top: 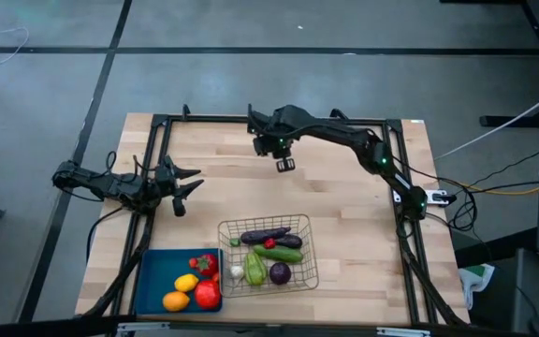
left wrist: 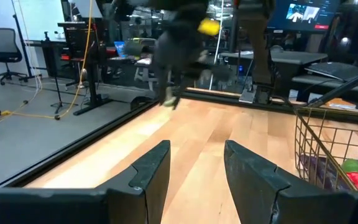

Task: Sort produce into baskets
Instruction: Put the green mushroom into the gold wire basket

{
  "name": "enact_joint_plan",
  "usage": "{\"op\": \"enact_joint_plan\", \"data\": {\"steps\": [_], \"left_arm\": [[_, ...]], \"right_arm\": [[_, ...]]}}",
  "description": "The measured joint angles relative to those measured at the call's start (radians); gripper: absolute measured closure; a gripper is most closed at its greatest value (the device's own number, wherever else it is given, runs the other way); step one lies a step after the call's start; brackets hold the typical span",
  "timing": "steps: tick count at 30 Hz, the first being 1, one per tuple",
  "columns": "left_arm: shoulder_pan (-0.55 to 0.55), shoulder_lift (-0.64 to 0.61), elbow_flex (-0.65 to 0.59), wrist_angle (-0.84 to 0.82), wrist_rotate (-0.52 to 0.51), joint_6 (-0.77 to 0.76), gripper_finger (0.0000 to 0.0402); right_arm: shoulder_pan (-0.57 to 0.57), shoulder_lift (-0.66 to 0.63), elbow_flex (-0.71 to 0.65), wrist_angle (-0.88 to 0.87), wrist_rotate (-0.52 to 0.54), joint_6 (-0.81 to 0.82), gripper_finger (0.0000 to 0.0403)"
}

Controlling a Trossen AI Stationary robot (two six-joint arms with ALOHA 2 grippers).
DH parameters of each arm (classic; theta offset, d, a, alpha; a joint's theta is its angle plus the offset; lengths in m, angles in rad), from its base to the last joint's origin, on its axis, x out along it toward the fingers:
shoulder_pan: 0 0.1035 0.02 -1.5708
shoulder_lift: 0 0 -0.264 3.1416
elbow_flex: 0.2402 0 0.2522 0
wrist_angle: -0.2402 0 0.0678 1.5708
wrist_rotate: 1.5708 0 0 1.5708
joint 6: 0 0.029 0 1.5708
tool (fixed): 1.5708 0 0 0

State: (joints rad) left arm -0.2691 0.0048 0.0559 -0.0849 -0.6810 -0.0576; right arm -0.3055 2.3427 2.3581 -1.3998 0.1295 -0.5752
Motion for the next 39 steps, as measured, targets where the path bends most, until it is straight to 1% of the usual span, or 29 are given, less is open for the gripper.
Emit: {"op": "enact_joint_plan", "data": {"steps": [3,8,19,25,32,39], "left_arm": [[0.000,0.000,0.000,0.000,0.000,0.022,0.0254],[0.000,0.000,0.000,0.000,0.000,0.031,0.0254],[0.000,0.000,0.000,0.000,0.000,0.033,0.0254],[0.000,0.000,0.000,0.000,0.000,0.032,0.0254],[0.000,0.000,0.000,0.000,0.000,0.032,0.0254],[0.000,0.000,0.000,0.000,0.000,0.032,0.0254]], "right_arm": [[0.057,-0.047,-0.030,0.011,-0.007,0.037,0.0311],[0.175,-0.079,-0.026,-0.011,-0.009,0.127,0.0310],[0.469,-0.082,-0.026,-0.017,-0.013,0.253,0.0310],[0.602,-0.083,-0.026,-0.012,-0.013,0.268,0.0310],[0.695,-0.083,-0.027,0.065,-0.012,0.268,0.0310],[0.719,-0.083,-0.027,0.071,-0.009,0.268,0.0310]]}}
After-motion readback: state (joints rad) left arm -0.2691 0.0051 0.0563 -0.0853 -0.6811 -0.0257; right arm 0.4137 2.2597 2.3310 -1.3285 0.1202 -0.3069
